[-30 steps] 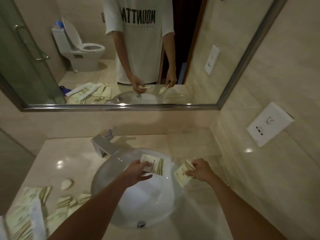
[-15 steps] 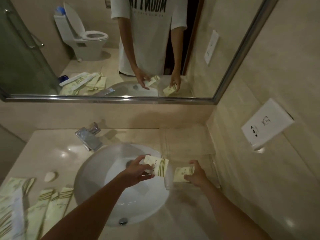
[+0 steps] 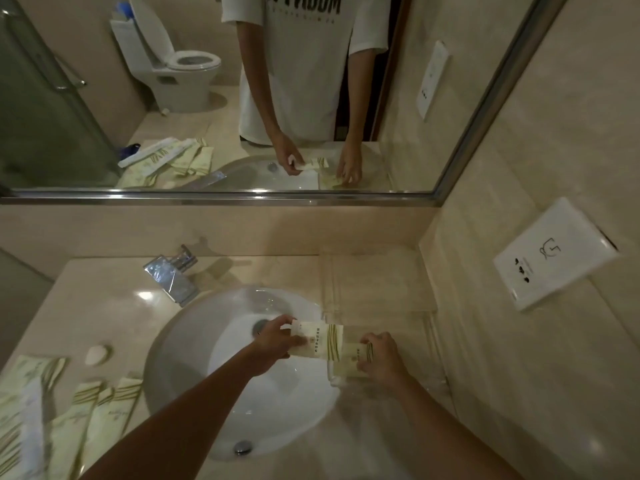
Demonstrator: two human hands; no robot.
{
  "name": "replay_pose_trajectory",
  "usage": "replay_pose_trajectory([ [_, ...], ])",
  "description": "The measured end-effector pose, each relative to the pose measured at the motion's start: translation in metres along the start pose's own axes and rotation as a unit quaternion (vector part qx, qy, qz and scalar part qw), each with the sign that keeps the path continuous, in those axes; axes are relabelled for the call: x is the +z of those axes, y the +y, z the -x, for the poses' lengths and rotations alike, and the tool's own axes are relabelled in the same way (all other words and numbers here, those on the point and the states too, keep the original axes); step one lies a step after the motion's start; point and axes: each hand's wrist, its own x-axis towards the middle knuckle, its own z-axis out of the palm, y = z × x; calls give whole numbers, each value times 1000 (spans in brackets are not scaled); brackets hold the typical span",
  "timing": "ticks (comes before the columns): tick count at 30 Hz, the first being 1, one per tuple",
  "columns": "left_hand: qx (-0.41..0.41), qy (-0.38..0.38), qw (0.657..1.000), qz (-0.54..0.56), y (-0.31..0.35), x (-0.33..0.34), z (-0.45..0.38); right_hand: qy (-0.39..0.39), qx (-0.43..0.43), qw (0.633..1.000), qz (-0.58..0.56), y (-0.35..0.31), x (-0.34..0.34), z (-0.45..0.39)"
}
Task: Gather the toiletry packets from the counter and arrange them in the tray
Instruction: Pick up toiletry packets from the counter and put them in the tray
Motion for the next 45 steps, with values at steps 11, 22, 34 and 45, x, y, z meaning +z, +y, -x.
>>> replay_pose_trajectory([
  [11, 41, -73, 966, -243, 15, 40, -29, 48, -7, 999, -14, 31, -42, -6],
  [22, 106, -64, 842, -525, 2, 95, -59, 77, -19, 997, -27, 59, -60, -21],
  [34, 222, -19, 693, -686, -18, 89, -67, 54, -5, 998, -33, 64, -47, -32],
  [45, 295, -5, 685, -665, -25, 83, -61, 47, 0, 998, -49, 59, -50, -31],
])
